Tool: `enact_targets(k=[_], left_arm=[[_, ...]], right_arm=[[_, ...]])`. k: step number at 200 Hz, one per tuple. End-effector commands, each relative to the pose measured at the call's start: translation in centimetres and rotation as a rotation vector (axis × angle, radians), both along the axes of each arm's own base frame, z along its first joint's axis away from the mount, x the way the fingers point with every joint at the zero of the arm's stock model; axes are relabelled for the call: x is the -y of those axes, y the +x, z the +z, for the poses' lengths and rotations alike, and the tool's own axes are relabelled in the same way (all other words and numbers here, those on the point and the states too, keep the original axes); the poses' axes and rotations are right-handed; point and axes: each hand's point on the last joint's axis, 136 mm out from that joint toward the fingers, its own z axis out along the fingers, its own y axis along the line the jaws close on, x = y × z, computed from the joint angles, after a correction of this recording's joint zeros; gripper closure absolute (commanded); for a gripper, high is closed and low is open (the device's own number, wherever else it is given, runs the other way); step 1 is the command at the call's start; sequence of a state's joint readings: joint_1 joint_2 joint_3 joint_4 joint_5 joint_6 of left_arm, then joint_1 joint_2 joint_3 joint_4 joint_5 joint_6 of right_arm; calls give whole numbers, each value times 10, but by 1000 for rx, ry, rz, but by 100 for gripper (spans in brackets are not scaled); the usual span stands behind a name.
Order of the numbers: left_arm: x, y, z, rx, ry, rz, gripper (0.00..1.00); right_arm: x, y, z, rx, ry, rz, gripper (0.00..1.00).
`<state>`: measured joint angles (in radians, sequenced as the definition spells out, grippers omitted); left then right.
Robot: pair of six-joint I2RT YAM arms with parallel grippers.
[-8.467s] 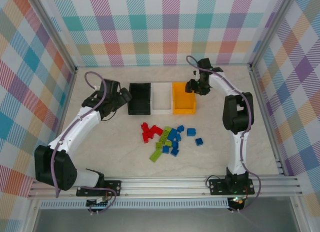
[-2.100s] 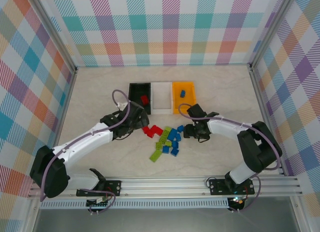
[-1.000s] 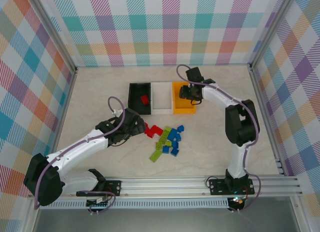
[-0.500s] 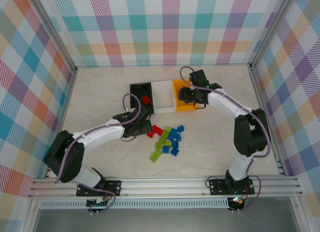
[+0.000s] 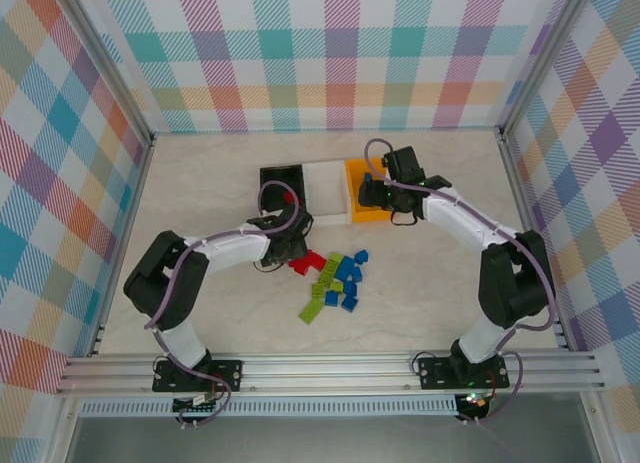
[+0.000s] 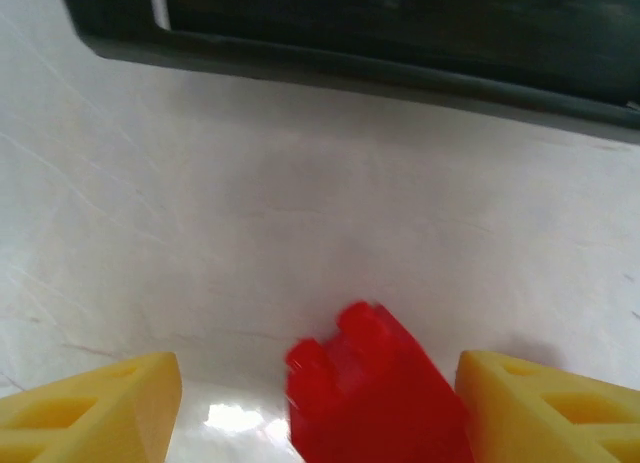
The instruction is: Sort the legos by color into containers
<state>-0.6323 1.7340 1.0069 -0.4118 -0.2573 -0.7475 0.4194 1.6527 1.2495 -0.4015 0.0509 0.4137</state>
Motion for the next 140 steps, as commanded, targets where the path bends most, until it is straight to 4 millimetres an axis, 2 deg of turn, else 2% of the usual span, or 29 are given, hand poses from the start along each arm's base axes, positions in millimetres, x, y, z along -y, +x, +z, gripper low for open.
enact_targets(k=[1,45,72,84,96,117,140], left_arm=[[-1,18,8,51,-5,26,28],[3,21,-1,34,-9,11,37],[3,19,-4,26,-12,9,47],[3,18,-3,27,-13,7,56],[1,17,0,31,-8,6,60],[-4,14,8,43,3,10,62],[-10,11,33,81,-4,17,63]], right_arm=[[-4,0,16,39,40,2,28],[-3,0,15,41,34,1,28],[-3,1,13,38,30,-6,28],[-3,2,12,35,29,-8,28],[-3,2,12,36,29,-8,28],[-3,3,13,38,30,-8,28],[-3,3,15,42,35,-9,28]])
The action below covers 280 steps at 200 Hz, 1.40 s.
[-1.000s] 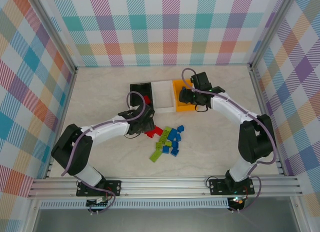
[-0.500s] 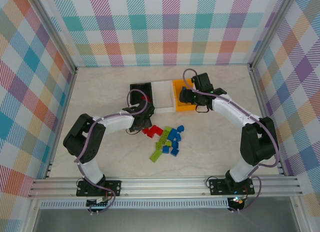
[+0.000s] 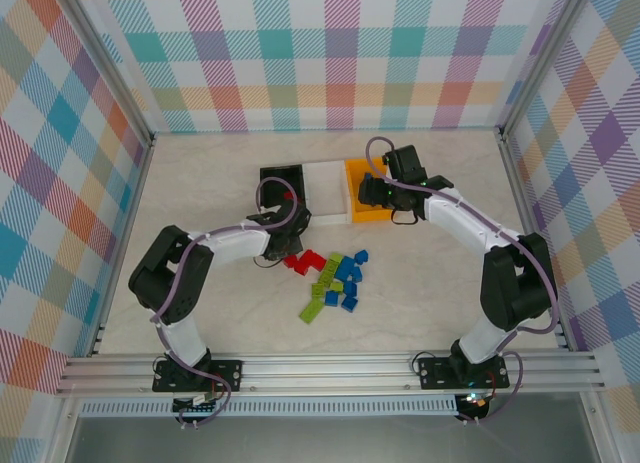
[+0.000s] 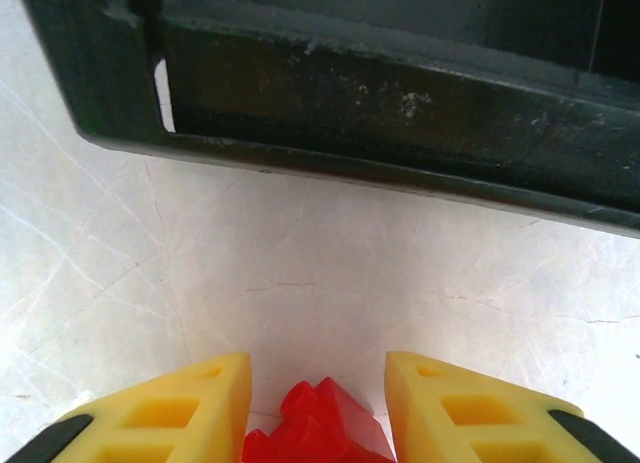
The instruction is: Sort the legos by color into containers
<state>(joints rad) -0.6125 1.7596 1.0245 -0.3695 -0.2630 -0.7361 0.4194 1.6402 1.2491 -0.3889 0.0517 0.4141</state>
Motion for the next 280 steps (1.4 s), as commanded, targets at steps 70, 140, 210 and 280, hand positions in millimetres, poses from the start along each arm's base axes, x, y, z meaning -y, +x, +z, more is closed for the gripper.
enact_targets(k=[70,140,210,280], left_arm=[[-32,43,126,226,42,75,64],[-28,119,106,197,171,107,64],[-23,127,111,179,162,92,40],[-16,56,172,289,-135,75,4]], right_arm=[[-2,-7,6,12,46,-9,28],[-3,-26,5,2,72,15,28],[-23,-67,16,0,113,137,25],[-69,-119,8,-66,100,360,25]])
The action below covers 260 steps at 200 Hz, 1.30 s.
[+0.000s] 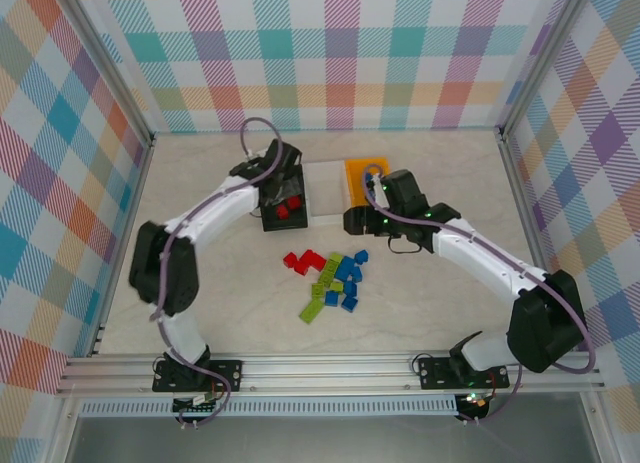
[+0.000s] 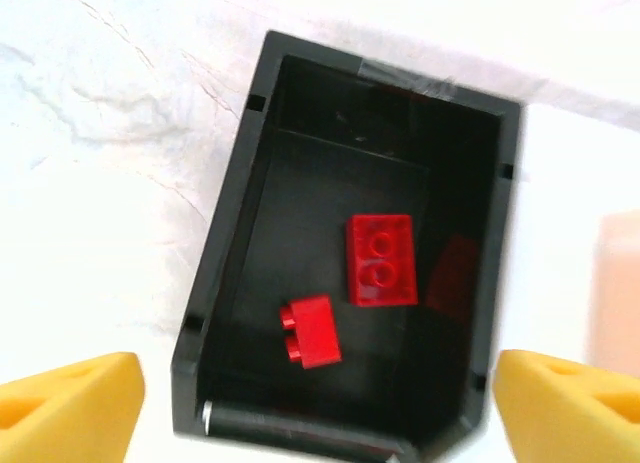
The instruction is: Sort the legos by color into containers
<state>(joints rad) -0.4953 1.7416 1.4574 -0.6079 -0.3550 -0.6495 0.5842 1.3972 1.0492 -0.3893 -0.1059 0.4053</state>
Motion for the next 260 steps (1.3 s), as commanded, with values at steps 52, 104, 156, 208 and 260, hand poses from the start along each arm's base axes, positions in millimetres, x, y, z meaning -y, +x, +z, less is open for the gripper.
enact_targets(k=[52,104,156,208,260], left_arm=[[-3,-117,4,29,-184,-89,0],[-29,-168,-33,-40,-203,-65,0],[-38,-176,-51,-91,-166,-33,0],[-42,-175,-45,-81,-139,-36,0],[-43,-171,-43,-74,-118,-39,0]], right_arm=[[-9,-69,-65,-143,-178,124,30],[7,-140,-120,-284,-277,192,25],[-20,-131,-139,-245,-337,287,30],[-23,-130,-146,-233,-401,333,39],[-25,-137,-139,-235,-363,340,59]])
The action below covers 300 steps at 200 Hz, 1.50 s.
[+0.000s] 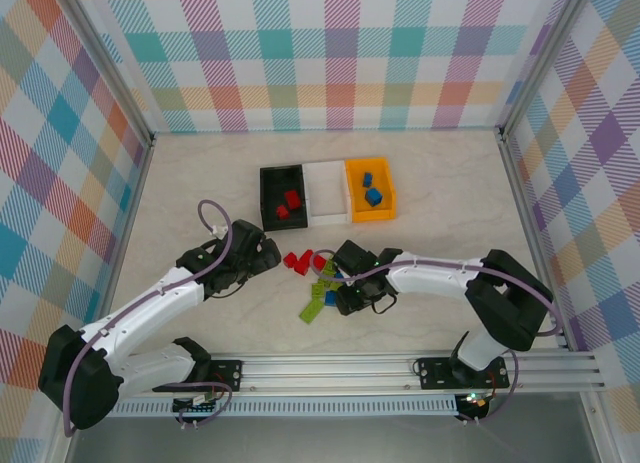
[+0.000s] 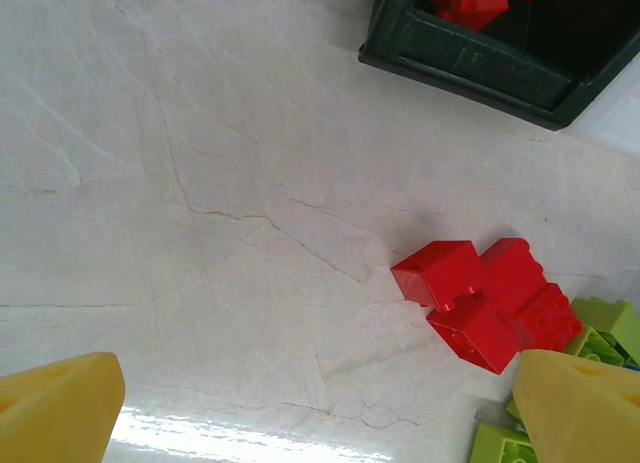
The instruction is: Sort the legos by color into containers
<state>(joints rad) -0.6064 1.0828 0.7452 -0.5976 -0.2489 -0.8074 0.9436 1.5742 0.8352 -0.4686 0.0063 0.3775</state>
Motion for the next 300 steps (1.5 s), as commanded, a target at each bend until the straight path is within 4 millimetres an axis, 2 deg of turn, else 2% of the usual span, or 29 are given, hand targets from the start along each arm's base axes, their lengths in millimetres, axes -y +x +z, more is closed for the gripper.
enact_targets(k=[1,32,45,61,78,96,104,121,151,184,208,224,233,270,300], left_arm=[[-3,3,8,13,29,2,0],[-3,6,13,21,36,-1,0],[-3,6,15,25,40,0,0],[-3,7,16,32,36,-2,0],[-2,8,13,25,37,-2,0],[0,10,11,19,38,-1,0],[1,11,9,17,34,-4,0],[2,12,5,11,35,0,0],[9,16,0,-1,18,-17,0],[16,23,-8,-16,19,-31,1],[26,28,-19,-39,9,-48,3],[31,32,-28,-58,11,-64,5],[34,34,-33,-70,17,-74,7],[49,44,-50,-114,24,-111,11],[67,56,-55,-116,15,-134,14]], right_arm=[[-10,0,9,14,49,15,59],[-12,-3,29,29,111,7,65],[-11,0,46,61,139,-4,66],[-6,12,72,130,158,-25,66],[1,45,105,220,189,-91,67],[20,97,130,302,209,-220,67],[30,124,139,330,232,-295,67],[50,174,145,385,228,-416,67],[59,245,131,382,205,-513,66],[59,293,103,336,174,-562,64],[58,307,88,298,166,-581,56],[55,311,91,299,181,-579,37],[54,311,98,304,192,-579,31],[52,297,131,350,266,-558,28],[58,281,138,368,278,-551,29]])
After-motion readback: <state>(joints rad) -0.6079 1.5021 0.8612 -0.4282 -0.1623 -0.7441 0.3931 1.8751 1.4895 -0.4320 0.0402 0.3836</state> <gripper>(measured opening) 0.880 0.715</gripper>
